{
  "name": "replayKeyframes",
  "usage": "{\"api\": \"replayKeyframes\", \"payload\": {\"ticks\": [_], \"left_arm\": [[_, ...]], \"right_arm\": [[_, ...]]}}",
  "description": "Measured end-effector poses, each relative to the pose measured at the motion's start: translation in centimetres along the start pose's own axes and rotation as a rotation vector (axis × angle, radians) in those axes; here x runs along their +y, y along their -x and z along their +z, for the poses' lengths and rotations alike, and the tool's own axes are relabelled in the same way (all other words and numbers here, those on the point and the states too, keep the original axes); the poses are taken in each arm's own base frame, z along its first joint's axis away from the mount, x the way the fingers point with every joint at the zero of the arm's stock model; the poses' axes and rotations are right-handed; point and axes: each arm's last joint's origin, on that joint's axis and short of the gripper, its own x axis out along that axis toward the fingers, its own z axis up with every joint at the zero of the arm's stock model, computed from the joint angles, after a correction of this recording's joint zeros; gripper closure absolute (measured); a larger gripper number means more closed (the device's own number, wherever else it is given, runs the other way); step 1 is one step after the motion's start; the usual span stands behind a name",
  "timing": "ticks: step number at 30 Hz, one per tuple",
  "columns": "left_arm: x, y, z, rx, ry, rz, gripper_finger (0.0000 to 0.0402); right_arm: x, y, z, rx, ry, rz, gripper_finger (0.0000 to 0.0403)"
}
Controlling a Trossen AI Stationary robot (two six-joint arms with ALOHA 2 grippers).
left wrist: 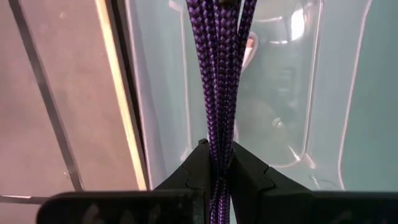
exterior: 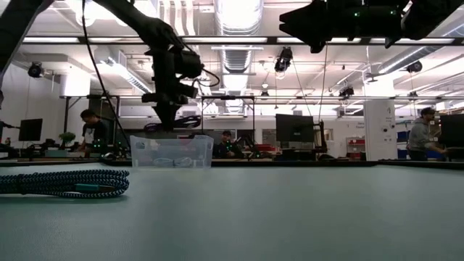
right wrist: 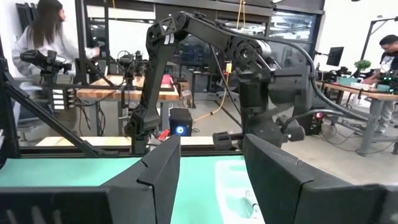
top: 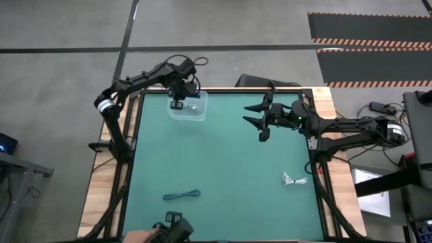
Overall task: Pick and place USB-C Cables
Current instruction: Put the violet charger cable into the transparent bin
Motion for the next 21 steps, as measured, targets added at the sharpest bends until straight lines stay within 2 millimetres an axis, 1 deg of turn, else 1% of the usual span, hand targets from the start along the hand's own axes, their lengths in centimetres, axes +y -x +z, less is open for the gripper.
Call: {"api": "replayKeyframes", "payload": {"ticks": [9, 21], "left_arm": [[0.3, -2.2, 0.5, 0.021, -0.001, -0.026, 0.0383], [0.4, -4.5, 1.0, 0.033, -0.003, -0.04, 0.0383]], "right_arm": [[0.0, 0.0, 0.0, 0.0, 0.006, 0.0, 0.0236], [0.0, 0.0, -0.1, 0.006, 0.01, 0.0, 0.0236]]}}
